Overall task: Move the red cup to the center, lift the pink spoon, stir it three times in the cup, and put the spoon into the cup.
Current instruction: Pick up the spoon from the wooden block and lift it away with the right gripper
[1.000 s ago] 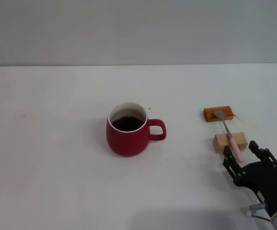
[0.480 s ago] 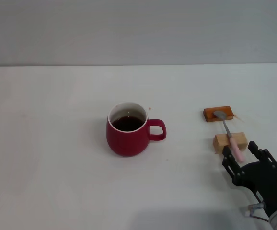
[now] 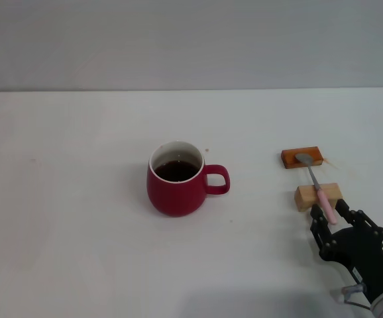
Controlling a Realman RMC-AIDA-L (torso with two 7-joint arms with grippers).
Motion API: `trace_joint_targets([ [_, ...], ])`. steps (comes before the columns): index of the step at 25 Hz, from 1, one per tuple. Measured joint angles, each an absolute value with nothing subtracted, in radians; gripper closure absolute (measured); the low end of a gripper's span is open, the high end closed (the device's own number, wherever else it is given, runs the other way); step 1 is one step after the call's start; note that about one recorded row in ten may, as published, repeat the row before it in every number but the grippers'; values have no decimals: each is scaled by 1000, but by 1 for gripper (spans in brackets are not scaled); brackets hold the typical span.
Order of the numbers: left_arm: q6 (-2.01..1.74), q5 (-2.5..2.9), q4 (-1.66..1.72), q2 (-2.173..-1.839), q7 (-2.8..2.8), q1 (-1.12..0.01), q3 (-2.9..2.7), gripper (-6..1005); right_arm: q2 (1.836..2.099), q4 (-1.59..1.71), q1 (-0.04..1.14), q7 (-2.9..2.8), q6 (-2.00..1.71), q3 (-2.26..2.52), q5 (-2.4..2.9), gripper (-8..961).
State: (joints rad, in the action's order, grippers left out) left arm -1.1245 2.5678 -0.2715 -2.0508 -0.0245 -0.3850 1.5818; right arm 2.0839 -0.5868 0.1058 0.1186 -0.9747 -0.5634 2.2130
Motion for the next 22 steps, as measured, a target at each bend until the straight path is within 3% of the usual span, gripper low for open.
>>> trace_joint_targets([
  [7,-1141,2568,-272,-2053,-24,-375,1580,151,2083,-585,106,114,-975,-564,2212,506],
  [22,-1155,2568,-273,-2056,-26,-368,1578,151,2083,-587,111,113,-967,-572,2212,537],
])
